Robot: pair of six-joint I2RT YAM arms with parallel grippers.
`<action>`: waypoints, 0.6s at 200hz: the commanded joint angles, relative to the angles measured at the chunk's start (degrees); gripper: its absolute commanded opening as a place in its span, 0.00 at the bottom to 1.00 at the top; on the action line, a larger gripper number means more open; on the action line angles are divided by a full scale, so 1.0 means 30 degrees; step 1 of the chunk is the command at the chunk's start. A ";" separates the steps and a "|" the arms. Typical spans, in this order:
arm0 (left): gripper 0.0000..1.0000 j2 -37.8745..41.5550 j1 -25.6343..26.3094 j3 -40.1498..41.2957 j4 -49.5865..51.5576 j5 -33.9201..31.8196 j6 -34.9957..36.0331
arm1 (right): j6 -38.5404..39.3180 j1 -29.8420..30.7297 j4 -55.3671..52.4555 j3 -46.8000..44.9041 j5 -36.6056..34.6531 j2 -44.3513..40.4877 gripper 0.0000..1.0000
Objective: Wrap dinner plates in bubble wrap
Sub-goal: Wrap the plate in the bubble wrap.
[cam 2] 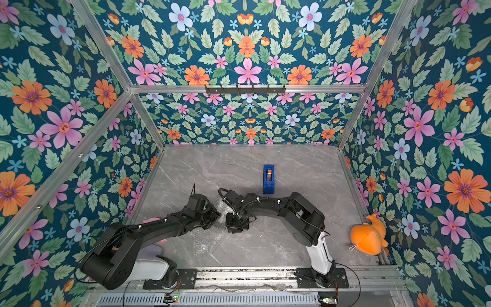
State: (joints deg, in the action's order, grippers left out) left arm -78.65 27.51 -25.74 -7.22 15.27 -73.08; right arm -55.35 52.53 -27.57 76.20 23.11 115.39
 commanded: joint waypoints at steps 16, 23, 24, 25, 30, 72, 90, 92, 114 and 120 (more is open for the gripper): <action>0.00 -0.0663 -0.0139 -0.0388 0.0790 0.0013 0.0572 | 0.1554 -0.1973 -0.1043 0.2176 -0.1208 0.0954 0.16; 0.00 -0.0850 -0.0126 -0.0402 0.0580 0.0118 0.0527 | 0.2040 -0.2264 -0.1426 0.2855 -0.1255 0.1180 0.16; 0.00 -0.0881 -0.0136 -0.0394 0.0542 0.0137 0.0519 | 0.2115 -0.2300 -0.1464 0.2951 -0.1257 0.1192 0.16; 0.00 -0.0896 -0.0126 -0.0390 0.0523 0.0131 0.0516 | 0.2183 -0.2332 -0.1513 0.3042 -0.1258 0.1227 0.16; 0.00 -0.1014 -0.0117 -0.0386 0.0401 0.0155 0.0505 | 0.2551 -0.2482 -0.1756 0.3537 -0.1236 0.1400 0.16; 0.00 -0.0943 -0.0116 0.0270 -0.0397 0.0788 0.0117 | 0.5224 -0.2591 -0.4329 0.5829 -0.1983 0.0658 0.14; 0.00 -0.0414 -0.0116 0.0565 -0.0513 0.0957 0.0008 | 0.5452 -0.1906 -0.4660 0.5951 -0.2736 -0.0168 0.14; 0.00 -0.0355 -0.0116 0.0599 -0.0534 0.0971 -0.0024 | 0.5445 -0.1855 -0.4768 0.6013 -0.2808 -0.0172 0.14; 0.00 0.0260 -0.0116 0.0686 -0.0451 0.0882 -0.0104 | 0.5153 -0.1208 -0.4935 0.6854 -0.2675 0.0488 0.13; 0.00 0.0371 -0.0116 0.0647 -0.0365 0.0823 -0.0071 | 0.4960 -0.1151 -0.4740 0.7084 -0.2385 0.0899 0.13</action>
State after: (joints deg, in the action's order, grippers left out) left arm -78.70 27.14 -23.90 -11.53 17.19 -73.19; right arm -40.34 48.18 -39.57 95.79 16.36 115.68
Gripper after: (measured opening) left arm 0.050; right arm 0.130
